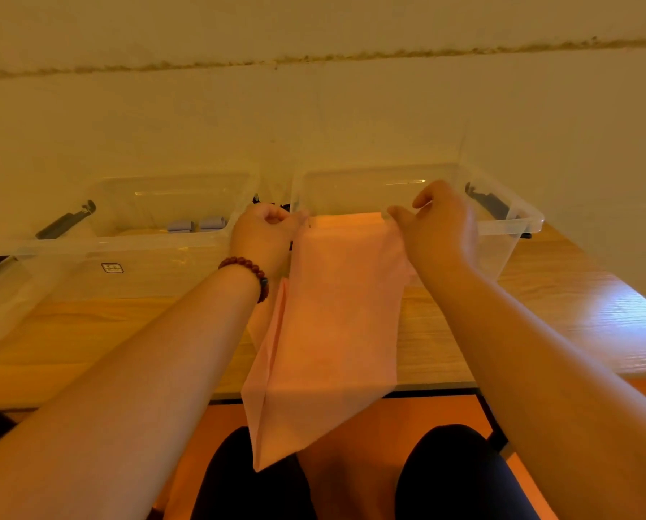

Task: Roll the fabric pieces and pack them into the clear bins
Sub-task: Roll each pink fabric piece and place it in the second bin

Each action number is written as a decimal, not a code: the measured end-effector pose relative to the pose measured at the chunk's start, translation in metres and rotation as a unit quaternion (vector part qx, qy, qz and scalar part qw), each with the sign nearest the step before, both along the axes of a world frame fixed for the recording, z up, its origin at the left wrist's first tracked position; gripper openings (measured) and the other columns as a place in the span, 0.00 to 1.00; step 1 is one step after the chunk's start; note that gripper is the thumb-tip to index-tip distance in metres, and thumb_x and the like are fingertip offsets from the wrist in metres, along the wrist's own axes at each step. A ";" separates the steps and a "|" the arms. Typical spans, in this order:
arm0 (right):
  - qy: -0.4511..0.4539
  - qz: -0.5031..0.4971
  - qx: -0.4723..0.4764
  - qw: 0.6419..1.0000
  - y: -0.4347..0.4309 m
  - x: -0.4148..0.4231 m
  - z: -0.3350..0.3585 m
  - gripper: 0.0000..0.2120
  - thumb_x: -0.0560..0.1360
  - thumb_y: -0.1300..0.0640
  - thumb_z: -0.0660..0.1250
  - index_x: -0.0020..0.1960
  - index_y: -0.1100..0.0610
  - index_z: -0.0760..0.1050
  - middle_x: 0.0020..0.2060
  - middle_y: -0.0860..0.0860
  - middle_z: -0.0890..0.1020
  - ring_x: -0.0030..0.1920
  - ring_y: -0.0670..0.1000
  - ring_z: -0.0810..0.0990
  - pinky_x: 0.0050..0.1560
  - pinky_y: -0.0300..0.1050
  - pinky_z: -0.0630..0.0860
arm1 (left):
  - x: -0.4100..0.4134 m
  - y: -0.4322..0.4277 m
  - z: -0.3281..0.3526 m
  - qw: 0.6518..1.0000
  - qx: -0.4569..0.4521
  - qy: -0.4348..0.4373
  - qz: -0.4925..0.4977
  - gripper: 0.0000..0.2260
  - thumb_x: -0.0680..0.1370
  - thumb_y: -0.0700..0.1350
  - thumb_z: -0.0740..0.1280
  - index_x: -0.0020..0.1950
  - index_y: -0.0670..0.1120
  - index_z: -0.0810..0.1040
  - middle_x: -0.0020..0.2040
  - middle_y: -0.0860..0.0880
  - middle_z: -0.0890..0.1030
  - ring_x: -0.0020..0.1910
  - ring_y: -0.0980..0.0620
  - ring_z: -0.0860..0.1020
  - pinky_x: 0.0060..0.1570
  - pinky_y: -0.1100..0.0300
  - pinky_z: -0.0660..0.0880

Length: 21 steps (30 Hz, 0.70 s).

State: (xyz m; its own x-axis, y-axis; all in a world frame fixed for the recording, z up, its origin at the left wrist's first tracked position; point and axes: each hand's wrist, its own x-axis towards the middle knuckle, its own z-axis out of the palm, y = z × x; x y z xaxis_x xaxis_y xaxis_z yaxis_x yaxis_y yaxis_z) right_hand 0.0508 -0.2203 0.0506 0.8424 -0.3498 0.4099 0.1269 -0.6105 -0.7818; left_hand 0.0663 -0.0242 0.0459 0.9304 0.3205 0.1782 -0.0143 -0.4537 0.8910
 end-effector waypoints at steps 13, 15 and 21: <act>0.241 0.198 0.423 0.851 0.016 -0.047 -0.034 0.13 0.76 0.57 0.70 0.60 0.56 0.76 0.51 0.52 0.83 0.50 0.52 0.81 0.48 0.50 0.80 | -0.046 0.015 -0.024 0.911 -0.300 0.199 -0.201 0.06 0.77 0.43 0.66 0.53 0.43 0.79 0.49 0.44 0.84 0.48 0.48 0.82 0.48 0.51 0.80; 0.200 0.217 0.473 0.830 0.014 -0.045 -0.028 0.10 0.77 0.57 0.67 0.58 0.57 0.77 0.48 0.54 0.85 0.47 0.52 0.84 0.42 0.49 0.81 | -0.046 0.017 -0.016 0.895 -0.351 0.164 -0.221 0.08 0.78 0.44 0.65 0.53 0.43 0.80 0.49 0.44 0.84 0.47 0.49 0.83 0.47 0.53 0.81; 0.123 0.256 0.492 0.823 0.012 -0.025 0.007 0.10 0.81 0.62 0.60 0.59 0.58 0.77 0.43 0.55 0.83 0.41 0.51 0.83 0.41 0.46 0.79 | -0.053 0.006 -0.013 0.891 -0.293 0.200 -0.284 0.13 0.71 0.44 0.69 0.54 0.43 0.80 0.49 0.45 0.85 0.46 0.48 0.84 0.43 0.56 0.81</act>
State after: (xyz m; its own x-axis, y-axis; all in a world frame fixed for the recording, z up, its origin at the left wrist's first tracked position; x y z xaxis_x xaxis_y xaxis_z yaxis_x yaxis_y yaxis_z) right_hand 0.0255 -0.2084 0.0572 0.9978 0.0152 -0.0642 -0.0647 0.4171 -0.9065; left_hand 0.0137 -0.0186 0.0328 0.9231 -0.2943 -0.2475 0.2790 0.0694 0.9578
